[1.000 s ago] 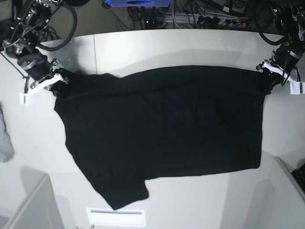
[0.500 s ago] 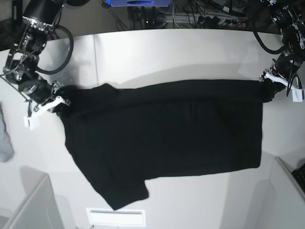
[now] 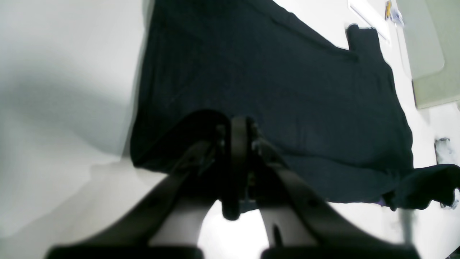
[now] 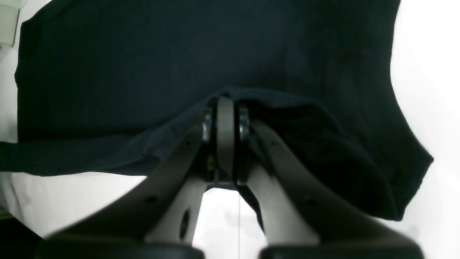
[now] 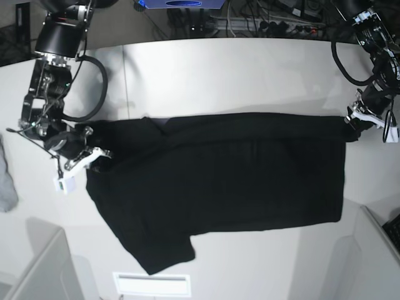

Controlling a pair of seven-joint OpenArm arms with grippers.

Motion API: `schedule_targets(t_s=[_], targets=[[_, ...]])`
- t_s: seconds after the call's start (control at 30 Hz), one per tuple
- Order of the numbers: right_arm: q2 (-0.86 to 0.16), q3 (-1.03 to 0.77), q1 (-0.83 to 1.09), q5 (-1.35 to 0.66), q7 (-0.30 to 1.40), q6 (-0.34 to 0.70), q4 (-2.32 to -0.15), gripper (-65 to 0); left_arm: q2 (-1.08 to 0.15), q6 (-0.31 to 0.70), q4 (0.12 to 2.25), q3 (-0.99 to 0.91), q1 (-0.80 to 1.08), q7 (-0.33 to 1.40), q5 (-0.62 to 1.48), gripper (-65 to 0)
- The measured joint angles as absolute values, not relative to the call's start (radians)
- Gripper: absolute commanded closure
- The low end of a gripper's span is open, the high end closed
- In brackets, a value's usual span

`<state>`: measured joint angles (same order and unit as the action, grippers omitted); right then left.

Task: Fold the T-shirt properly
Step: 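Lift the shoulders with both grippers and pull them toward the robot, then drag the shirt with both grippers toward the robot, straightening it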

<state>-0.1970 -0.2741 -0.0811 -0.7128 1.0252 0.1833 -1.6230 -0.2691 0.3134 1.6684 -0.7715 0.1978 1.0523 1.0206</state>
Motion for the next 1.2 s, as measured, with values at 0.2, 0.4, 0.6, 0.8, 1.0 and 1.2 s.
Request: schedule_targets(t_s=[0.2, 0.4, 0.6, 0.8, 1.0, 1.2], targets=[[-0.200, -0.275, -0.130, -0.710, 1.063, 0.183, -1.567, 0.0, -0.269, 0.287, 1.598, -0.768, 0.145, 1.052, 1.018, 0.0], [-0.199, -0.275, -0.182, -0.706, 1.064, 0.183, -1.467, 0.0, -0.286, 0.284, 1.546, -0.681, 0.086, 1.049, 0.925, 0.0], [-0.199, -0.268, -0.223, -0.705, 1.063, 0.183, -1.390, 0.0, -0.289, 0.284, 1.518, -0.679, 0.037, 1.047, 0.864, 0.0], [-0.196, -0.200, -0.281, -0.635, 1.003, 0.184, -1.311, 0.0, -0.289, 0.285, 1.417, -0.677, -0.025, 1.044, 0.861, 0.0], [-0.196, -0.192, -0.306, -0.622, 0.963, 0.184, -1.192, 0.0, -0.290, 0.284, 1.315, -0.677, -0.096, 1.042, 0.863, 0.0], [-0.199, -0.197, -0.317, -0.618, 0.948, 0.184, -1.171, -18.6, -0.291, 0.283, 1.219, -0.677, -0.132, 1.044, 0.860, -10.2]])
